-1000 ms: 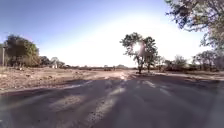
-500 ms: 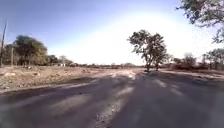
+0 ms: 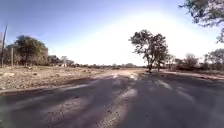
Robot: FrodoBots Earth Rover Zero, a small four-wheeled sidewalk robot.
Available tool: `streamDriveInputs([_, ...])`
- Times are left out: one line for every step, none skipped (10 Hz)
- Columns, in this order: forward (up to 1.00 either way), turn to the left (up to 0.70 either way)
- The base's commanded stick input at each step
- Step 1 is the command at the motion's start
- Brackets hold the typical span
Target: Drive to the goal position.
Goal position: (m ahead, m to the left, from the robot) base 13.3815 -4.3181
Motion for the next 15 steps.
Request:
streamDriveInputs([0.5, 0.0])
streamDriveInputs([0.5, 0.0])
streamDriveInputs([0.5, 0.0])
streamDriveInputs([0.5, 0.0])
streamDriveInputs([0.5, 0.0])
streamDriveInputs([0.5, 0.0])
streamDriveInputs([0.5, 0.0])
streamDriveInputs([0.5, 0.0])
streamDriveInputs([0.5, 0.0])
streamDriveInputs([0.5, 0.0])
streamDriveInputs([0.5, 0.0])
streamDriveInputs([0.5, 0.0])
streamDriveInputs([0.5, 0.0])
streamDriveInputs([0.5, 0.0])
streamDriveInputs([0.5, 0.0])
